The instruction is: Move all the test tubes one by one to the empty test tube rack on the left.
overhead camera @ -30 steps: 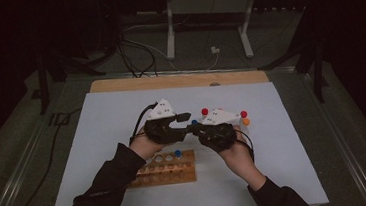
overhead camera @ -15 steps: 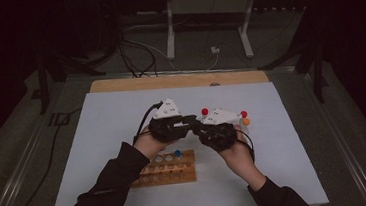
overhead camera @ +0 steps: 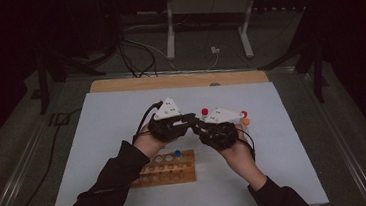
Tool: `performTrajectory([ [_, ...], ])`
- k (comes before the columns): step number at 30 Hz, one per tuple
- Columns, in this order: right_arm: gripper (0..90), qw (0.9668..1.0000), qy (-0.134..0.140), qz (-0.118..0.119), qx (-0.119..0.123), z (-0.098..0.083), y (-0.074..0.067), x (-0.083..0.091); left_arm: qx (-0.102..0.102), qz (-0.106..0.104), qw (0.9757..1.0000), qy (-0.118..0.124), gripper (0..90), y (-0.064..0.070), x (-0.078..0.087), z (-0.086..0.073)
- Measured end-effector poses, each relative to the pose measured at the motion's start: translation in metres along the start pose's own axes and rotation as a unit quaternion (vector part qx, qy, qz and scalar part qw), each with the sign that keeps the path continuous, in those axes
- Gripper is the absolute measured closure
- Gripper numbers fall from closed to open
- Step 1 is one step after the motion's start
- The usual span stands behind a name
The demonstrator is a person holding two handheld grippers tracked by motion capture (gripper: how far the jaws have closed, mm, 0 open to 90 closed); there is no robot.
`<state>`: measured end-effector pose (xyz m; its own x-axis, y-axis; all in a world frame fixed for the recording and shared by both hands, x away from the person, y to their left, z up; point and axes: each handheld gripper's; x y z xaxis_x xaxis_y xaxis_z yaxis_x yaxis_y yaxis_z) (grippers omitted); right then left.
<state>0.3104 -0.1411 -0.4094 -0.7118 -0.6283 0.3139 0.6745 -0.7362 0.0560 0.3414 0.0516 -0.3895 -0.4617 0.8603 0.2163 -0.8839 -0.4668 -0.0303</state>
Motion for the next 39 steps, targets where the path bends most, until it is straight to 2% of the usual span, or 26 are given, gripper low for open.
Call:
performTrajectory([
  [2,64.2,1.0000,0.002,-0.003,0.003,0.001,0.002,0.002,0.001,0.007,1.0000,0.003,77.5,-0.003,0.004,0.002],
  [6,59.1,1.0000,0.004,-0.003,-0.002,0.002,0.004,0.004,-0.002,0.016,0.9999,0.005,77.5,-0.007,0.012,0.006],
  [12,46.6,0.9998,0.016,0.003,-0.008,0.003,0.008,0.008,-0.009,0.032,0.9994,0.006,77.5,-0.011,0.029,0.009],
  [14,36.3,0.9996,0.024,0.002,-0.016,0.004,0.009,0.009,-0.007,0.035,0.9994,0.007,77.5,-0.013,0.036,0.010],
  [18,26.6,0.9995,0.028,0.002,-0.017,0.004,0.010,0.009,-0.012,0.044,0.9990,0.004,77.5,-0.013,0.049,0.011],
  [19,19.9,0.9994,0.030,0.004,-0.020,0.004,0.010,0.009,-0.011,0.044,0.9990,0.003,77.5,-0.013,0.052,0.011],
  [20,19.9,0.9994,0.030,0.004,-0.020,0.004,0.010,0.009,-0.010,0.045,0.9989,0.002,77.5,-0.013,0.055,0.011],
  [25,8.9,0.9989,0.033,-0.004,-0.032,0.004,0.013,0.010,-0.012,0.048,0.9988,-0.004,77.5,-0.011,0.070,0.009],
  [26,4.1,0.9989,0.033,0.002,-0.034,0.003,0.014,0.010,-0.012,0.049,0.9987,-0.005,77.5,-0.010,0.073,0.009],
  [29,1.4,0.9983,0.039,0.019,-0.040,0.003,0.018,0.012,-0.012,0.047,0.9988,-0.007,77.5,-0.008,0.080,0.010],
  [39,0.0,0.9986,0.031,0.027,-0.033,0.003,0.018,0.014,-0.023,0.026,0.9993,-0.013,77.4,0.009,0.091,0.012],
])
Point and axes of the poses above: each handheld gripper's, and its own axes: x roughly backward along the jaws, z roughly out of its top, y roughly to its right, and after that the axes turned 13 degrees about y, right-handed
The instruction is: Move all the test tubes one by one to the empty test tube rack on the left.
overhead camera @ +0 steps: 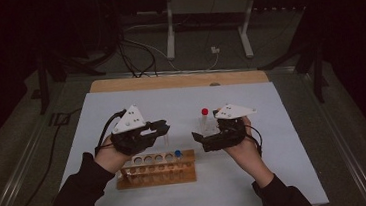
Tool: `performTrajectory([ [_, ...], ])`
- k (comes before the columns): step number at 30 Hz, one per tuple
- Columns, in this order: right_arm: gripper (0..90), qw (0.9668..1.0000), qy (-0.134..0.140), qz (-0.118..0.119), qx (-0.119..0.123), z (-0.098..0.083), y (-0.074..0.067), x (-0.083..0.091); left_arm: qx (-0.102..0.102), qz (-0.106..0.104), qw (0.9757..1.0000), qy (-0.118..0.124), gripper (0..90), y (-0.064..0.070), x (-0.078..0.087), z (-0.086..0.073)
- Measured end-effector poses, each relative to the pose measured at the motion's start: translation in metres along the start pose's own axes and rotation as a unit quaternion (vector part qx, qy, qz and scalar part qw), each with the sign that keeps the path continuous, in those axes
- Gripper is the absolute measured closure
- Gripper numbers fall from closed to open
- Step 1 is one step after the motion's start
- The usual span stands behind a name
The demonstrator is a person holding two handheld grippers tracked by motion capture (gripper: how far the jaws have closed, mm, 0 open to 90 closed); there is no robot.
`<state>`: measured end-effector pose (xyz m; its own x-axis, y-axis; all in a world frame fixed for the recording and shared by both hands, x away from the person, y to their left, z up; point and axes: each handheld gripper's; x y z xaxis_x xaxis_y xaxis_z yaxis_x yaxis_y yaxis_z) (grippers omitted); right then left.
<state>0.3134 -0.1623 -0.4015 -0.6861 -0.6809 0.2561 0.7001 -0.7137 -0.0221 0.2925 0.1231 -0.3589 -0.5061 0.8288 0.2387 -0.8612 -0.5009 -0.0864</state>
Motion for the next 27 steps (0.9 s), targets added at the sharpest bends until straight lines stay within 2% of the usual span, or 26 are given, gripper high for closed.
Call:
performTrajectory([
  [7,0.0,1.0000,-0.001,-0.002,-0.003,0.000,0.002,0.002,0.003,-0.010,0.9999,-0.004,77.4,0.009,0.002,-0.010],
  [13,0.0,1.0000,-0.005,0.000,-0.001,0.000,0.001,0.001,0.020,-0.014,0.9997,-0.005,77.5,0.012,0.003,-0.025],
  [27,0.0,1.0000,-0.006,0.004,-0.003,0.000,0.002,0.004,0.051,-0.022,0.9984,-0.015,77.4,0.016,-0.007,-0.062],
])
Point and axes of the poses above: each handheld gripper's, and its own axes: x roughly backward along the jaws, z roughly out of its top, y roughly to its right, and after that the axes turned 13 degrees about y, right-handed
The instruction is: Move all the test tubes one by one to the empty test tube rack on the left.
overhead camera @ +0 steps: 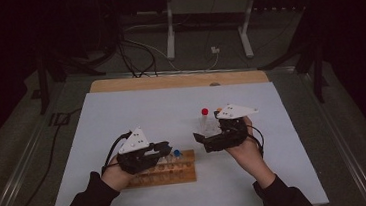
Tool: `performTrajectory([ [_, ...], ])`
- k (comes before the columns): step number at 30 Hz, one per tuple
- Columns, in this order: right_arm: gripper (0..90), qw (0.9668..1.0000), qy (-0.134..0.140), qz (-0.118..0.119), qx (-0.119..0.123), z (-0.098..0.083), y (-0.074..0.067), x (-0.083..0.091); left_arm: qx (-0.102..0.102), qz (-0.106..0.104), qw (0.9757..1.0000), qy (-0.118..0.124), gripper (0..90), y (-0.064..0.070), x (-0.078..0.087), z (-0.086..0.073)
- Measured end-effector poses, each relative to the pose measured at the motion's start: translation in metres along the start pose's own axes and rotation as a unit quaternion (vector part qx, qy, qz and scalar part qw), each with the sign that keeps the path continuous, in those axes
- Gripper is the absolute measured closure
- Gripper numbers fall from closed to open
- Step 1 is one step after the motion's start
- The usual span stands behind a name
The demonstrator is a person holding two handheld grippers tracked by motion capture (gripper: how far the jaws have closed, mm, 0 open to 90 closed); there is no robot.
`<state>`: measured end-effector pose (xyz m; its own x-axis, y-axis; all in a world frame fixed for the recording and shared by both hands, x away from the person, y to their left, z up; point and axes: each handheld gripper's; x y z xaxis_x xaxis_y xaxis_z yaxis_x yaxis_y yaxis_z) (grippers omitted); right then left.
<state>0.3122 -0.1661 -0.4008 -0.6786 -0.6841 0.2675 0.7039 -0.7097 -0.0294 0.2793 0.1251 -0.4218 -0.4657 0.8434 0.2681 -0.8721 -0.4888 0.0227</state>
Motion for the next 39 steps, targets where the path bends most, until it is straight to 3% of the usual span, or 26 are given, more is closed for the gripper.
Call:
performTrajectory([
  [16,0.0,1.0000,0.006,0.004,0.001,0.002,0.000,0.005,-0.002,0.000,0.9997,-0.024,77.2,0.000,-0.008,-0.018],
  [24,0.0,0.9999,0.009,0.005,0.002,0.005,0.001,0.008,0.000,-0.013,0.9997,-0.023,75.6,-0.002,-0.008,-0.021],
  [28,0.0,0.9999,0.014,0.006,0.002,0.007,0.003,0.011,-0.006,-0.019,0.9997,-0.015,65.1,-0.001,-0.006,-0.021],
  [31,0.0,0.9998,0.019,0.003,0.004,0.009,0.005,0.013,-0.007,-0.016,0.9999,-0.002,47.0,0.001,-0.002,-0.018],
  [36,0.0,0.9997,0.023,-0.003,0.010,0.009,0.011,0.019,-0.005,-0.019,0.9998,0.008,34.6,0.002,0.006,-0.015],
  [39,0.0,0.9994,0.030,-0.010,0.010,0.008,0.017,0.025,-0.003,-0.021,0.9997,0.012,20.9,0.002,0.010,-0.014],
])
Point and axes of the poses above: each handheld gripper's, and its own axes: x roughly backward along the jaws, z roughly out of its top, y roughly to its right, and after that the axes turned 13 degrees about y, right-handed
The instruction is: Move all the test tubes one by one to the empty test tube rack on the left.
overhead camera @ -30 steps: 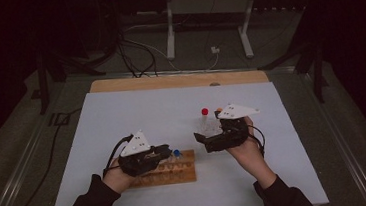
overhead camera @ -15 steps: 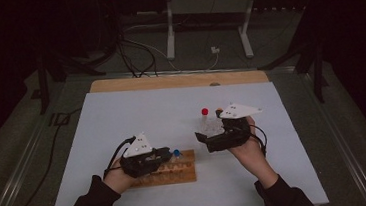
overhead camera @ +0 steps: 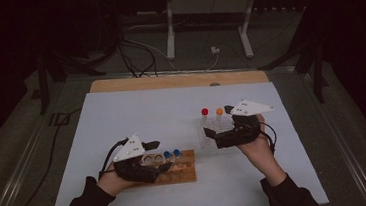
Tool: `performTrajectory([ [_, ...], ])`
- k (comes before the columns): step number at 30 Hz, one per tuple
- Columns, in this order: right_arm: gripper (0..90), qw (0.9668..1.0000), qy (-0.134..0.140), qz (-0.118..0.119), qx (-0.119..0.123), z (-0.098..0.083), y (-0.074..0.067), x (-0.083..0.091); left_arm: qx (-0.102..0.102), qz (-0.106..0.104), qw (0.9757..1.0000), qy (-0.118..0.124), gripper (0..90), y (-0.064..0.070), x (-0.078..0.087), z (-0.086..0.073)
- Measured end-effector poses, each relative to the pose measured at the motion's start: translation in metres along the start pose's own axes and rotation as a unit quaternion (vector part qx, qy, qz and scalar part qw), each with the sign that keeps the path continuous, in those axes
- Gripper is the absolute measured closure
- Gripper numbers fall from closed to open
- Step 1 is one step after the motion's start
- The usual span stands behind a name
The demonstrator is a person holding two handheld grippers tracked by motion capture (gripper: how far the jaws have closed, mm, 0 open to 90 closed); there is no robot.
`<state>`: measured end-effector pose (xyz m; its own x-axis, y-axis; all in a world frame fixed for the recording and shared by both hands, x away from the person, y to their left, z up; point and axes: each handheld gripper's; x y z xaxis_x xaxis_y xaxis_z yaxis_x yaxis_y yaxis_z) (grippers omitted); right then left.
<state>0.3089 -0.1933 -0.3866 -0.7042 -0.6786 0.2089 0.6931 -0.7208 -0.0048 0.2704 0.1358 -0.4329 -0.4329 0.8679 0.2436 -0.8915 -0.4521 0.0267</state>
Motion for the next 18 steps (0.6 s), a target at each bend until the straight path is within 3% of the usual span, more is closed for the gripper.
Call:
performTrajectory([
  [3,0.0,1.0000,0.003,-0.003,-0.001,-0.001,0.002,0.003,0.010,-0.011,0.9999,0.005,15.3,-0.001,0.004,0.001],
  [4,0.0,1.0000,0.000,-0.008,0.003,-0.003,0.004,0.007,0.013,-0.017,0.9997,0.008,8.1,-0.001,0.005,0.001],
  [7,0.0,0.9999,0.002,-0.015,0.003,-0.006,0.007,0.011,0.016,-0.028,0.9994,0.010,3.8,-0.002,0.008,0.001],
  [15,0.0,0.9985,-0.015,-0.053,0.003,-0.025,0.018,0.030,0.015,-0.029,0.9993,0.019,1.5,-0.002,0.013,0.001],
  [18,5.2,0.9965,-0.020,-0.081,-0.004,-0.034,0.026,0.040,0.015,-0.030,0.9992,0.022,1.4,-0.003,0.014,0.001],
])
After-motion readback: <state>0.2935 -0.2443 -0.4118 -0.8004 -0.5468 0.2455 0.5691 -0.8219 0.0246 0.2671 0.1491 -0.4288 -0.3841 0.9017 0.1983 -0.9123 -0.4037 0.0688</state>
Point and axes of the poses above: each handheld gripper's, and its own axes: x roughly backward along the jaws, z roughly out of its top, y roughly to its right, and after that the axes turned 13 degrees about y, right-handed
